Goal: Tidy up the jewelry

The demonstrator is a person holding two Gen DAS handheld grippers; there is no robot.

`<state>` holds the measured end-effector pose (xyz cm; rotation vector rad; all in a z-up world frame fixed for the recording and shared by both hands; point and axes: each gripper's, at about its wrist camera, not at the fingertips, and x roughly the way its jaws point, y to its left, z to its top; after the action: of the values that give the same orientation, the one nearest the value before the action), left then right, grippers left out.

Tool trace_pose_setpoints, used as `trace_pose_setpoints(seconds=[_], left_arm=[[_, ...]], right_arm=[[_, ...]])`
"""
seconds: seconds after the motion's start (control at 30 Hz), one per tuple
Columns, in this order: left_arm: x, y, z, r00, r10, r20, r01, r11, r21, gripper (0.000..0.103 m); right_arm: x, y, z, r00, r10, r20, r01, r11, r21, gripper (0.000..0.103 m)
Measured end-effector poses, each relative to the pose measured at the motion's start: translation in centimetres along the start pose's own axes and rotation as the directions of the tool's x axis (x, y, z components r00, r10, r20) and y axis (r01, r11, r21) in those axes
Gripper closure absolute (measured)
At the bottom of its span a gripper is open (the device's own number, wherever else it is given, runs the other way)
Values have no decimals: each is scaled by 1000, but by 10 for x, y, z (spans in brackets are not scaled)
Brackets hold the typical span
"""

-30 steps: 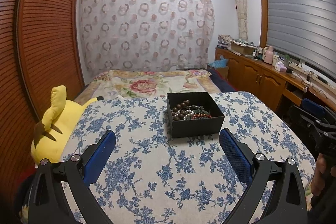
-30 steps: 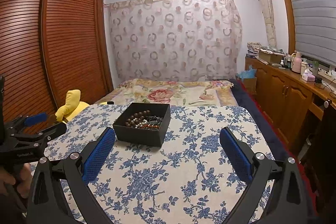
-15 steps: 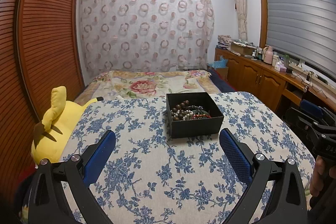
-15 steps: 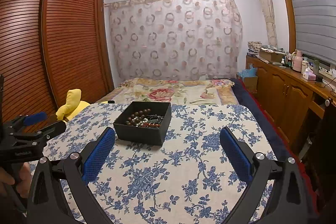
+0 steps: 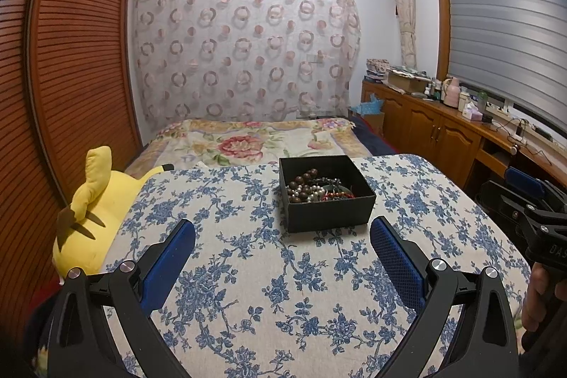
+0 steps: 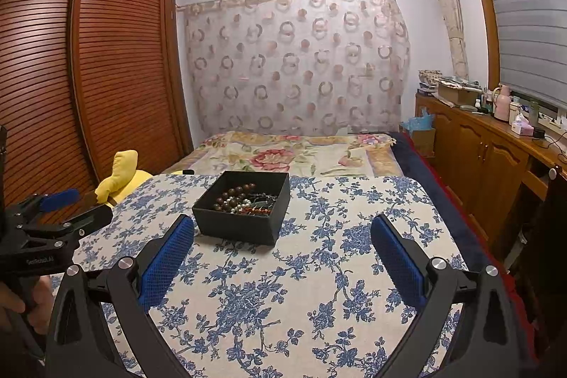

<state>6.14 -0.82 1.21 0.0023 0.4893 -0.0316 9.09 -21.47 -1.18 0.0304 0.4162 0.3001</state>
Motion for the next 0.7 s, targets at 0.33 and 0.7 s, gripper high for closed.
trace_pose_setpoints(seconds=[0.33,0.7], left_arm=[[0,-1,0,1000,-2,0,2,1000,2,8],[0,-2,1,1000,11,-4,-11,1000,-1,8]], right_arm=[[0,0,0,1000,-1,1,1,1000,0,3],[0,1,0,1000,2,-1,-2,1000,-1,3]])
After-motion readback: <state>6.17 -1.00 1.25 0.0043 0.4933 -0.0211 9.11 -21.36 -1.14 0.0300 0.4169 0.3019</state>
